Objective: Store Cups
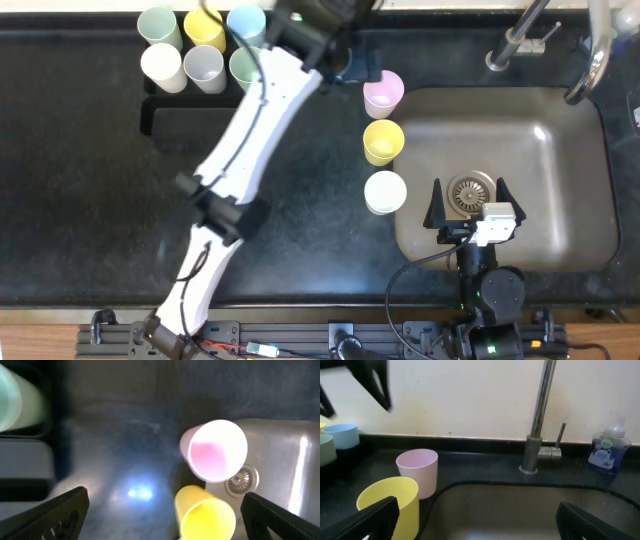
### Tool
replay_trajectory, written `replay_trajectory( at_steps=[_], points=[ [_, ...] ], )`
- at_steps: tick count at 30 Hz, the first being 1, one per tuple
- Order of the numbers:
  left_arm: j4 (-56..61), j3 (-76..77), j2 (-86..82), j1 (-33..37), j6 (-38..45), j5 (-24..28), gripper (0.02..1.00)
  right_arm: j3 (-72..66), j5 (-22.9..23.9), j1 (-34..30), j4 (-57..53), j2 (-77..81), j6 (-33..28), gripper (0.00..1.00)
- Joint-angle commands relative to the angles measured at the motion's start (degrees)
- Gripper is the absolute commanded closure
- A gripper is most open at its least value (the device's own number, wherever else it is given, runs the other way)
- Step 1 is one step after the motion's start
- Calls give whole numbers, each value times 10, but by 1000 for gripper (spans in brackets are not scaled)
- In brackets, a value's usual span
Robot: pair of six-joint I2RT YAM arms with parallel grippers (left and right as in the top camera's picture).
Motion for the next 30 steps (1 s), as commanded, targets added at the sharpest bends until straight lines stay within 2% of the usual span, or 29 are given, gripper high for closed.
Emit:
replay_trajectory(
  at_steps=[1,7,16,19,23,25,26,30],
  points=[
    [-7,89,96,-16,-64,7,18,-7,-4,-2,5,-5,0,3],
    [24,112,148,-25,-64,-25,18,-7,-4,-2,5,-5,0,3],
    [36,111,167,-25,-78,-27,29,-7,-4,-2,5,-5,0,3],
    [42,111,180,-28,-78,-25,112,-7,-4,-2,5,-5,0,3],
    [47,111,183,-35,-78,-47,290,-7,-4,-2,5,-5,0,3],
    [47,111,183,-38,-78,-48,406,-7,-4,-2,5,-5,0,3],
    [47,110,185,-40,-78,-49,498,-7,-4,-2,5,-5,0,5],
    [61,110,185,-45,-69,-63,649,-7,-4,-2,5,-5,0,3]
  ],
)
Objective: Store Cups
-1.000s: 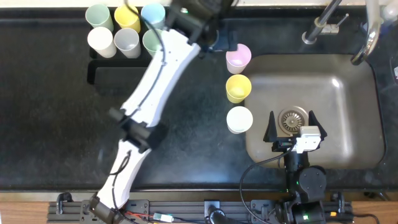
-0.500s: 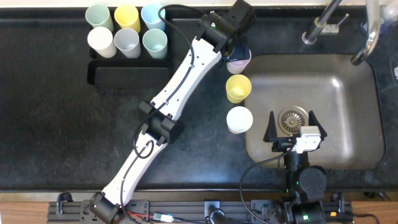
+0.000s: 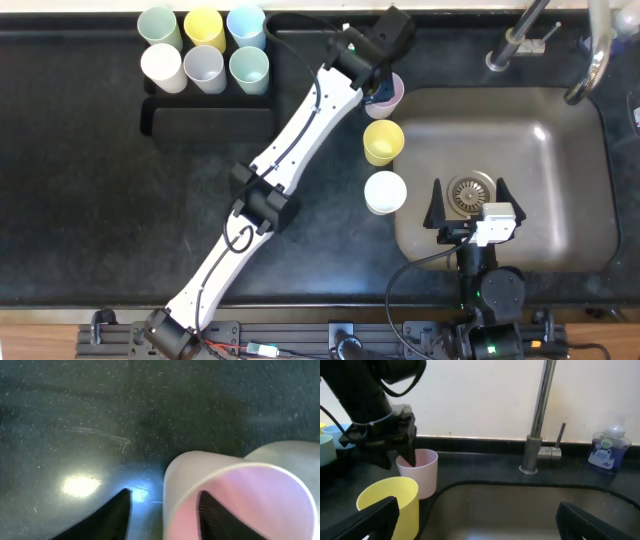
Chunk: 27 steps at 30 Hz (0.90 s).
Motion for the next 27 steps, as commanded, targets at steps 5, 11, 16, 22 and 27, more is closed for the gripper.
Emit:
replay_trajectory(
  at_steps=[5,11,16,22,27],
  points=[
    [25,14,5,-12,21,-31,967,-7,-4,-2,4,-5,0,5],
    [24,14,-27,-15,66,-60,985,-7,-4,-2,4,-5,0,5],
    [19,-3,-123,-16,115,-118,985,-7,-4,-2,4,-5,0,5],
    [39,-164,-304,14,152,-169,985,-7,-4,-2,4,-5,0,3],
    [105,-371,-480,75,177,-183,985,-7,-4,-2,4,-5,0,5]
  ],
)
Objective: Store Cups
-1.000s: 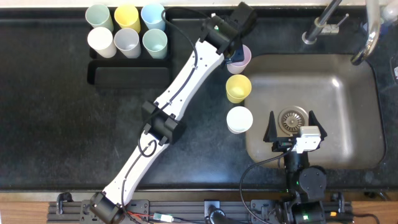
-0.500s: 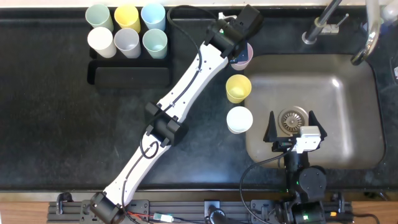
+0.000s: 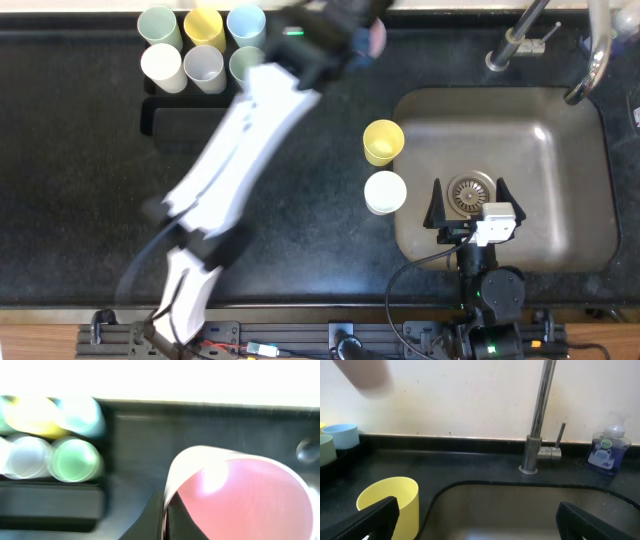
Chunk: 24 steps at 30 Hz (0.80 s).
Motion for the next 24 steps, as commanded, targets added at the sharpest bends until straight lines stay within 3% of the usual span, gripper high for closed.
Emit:
replay_trajectory(
  at_steps=[1,3,7,11,16,24],
  points=[
    [38,-165,-157,71,43,-42,985,-7,-4,-2,4,-5,0,3],
    [54,-232,-212,115,47,-29,982,-7,-4,-2,4,-5,0,3],
    [84,-363,-305,259,114,81,982,-7,-4,-2,4,-5,0,5],
    [101,-430,-330,362,173,151,982,-7,-4,-2,4,-5,0,3],
    [127,-487,-329,441,238,196,980,-7,-4,-2,4,-5,0,3],
    [211,-618,-323,501,266,249,982,-7,-4,-2,4,-5,0,3]
  ],
)
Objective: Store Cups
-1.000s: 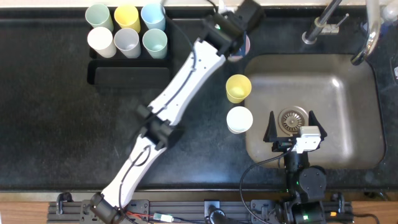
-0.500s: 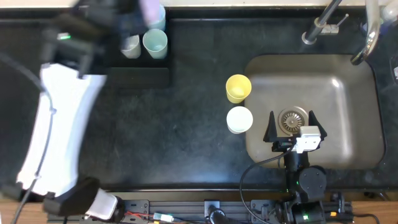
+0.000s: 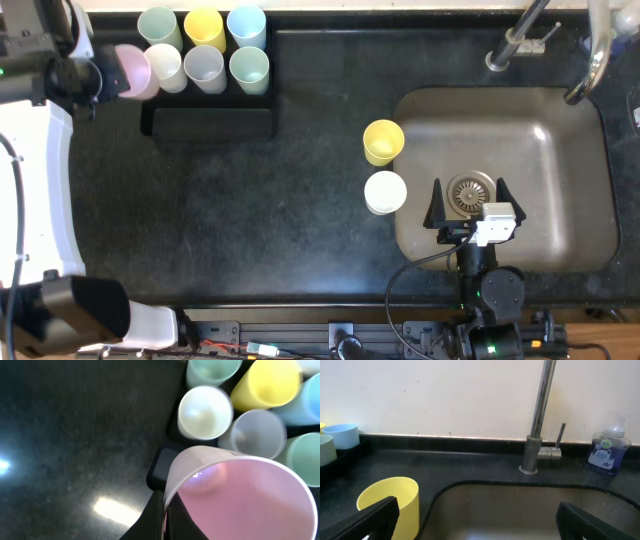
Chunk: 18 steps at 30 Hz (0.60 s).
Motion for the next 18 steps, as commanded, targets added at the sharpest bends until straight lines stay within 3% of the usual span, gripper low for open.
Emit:
replay_trajectory(
  at_steps=[1,18],
  points=[
    [44,-82,-9,26,45,52,982,-7,-4,-2,4,-5,0,3],
    [84,-110,75,28,88,58,982,-7,-4,-2,4,-5,0,5]
  ],
)
